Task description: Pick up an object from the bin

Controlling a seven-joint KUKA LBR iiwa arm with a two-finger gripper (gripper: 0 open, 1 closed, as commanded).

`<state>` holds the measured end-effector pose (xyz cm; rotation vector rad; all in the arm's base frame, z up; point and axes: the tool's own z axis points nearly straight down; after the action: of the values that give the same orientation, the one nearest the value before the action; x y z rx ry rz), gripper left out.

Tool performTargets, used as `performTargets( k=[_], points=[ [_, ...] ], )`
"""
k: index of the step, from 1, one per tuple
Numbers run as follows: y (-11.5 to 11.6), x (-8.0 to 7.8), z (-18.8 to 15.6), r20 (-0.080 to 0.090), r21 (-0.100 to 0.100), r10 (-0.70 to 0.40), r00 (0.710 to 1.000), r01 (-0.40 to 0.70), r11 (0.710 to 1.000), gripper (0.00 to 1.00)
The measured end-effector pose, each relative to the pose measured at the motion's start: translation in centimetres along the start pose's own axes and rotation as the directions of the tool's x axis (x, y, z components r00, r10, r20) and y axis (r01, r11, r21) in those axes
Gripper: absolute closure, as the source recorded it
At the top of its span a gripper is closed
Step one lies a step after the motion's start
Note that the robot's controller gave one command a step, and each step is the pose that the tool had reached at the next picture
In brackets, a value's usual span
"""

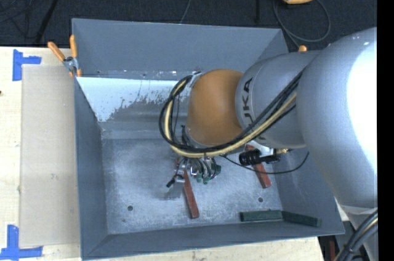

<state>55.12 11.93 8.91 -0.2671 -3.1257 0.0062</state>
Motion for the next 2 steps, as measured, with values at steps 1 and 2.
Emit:
performTargets(
  k=[1, 2],
  points=[
    [-6.0, 5.4, 1.9, 0.012, -0.003, -0.274, 0.962, 0.274, 0.962, 0.0],
    [-3.1, 5.5, 2.0, 0.009, -0.004, -0.326, 0.945, 0.326, 0.945, 0.0]
  ],
)
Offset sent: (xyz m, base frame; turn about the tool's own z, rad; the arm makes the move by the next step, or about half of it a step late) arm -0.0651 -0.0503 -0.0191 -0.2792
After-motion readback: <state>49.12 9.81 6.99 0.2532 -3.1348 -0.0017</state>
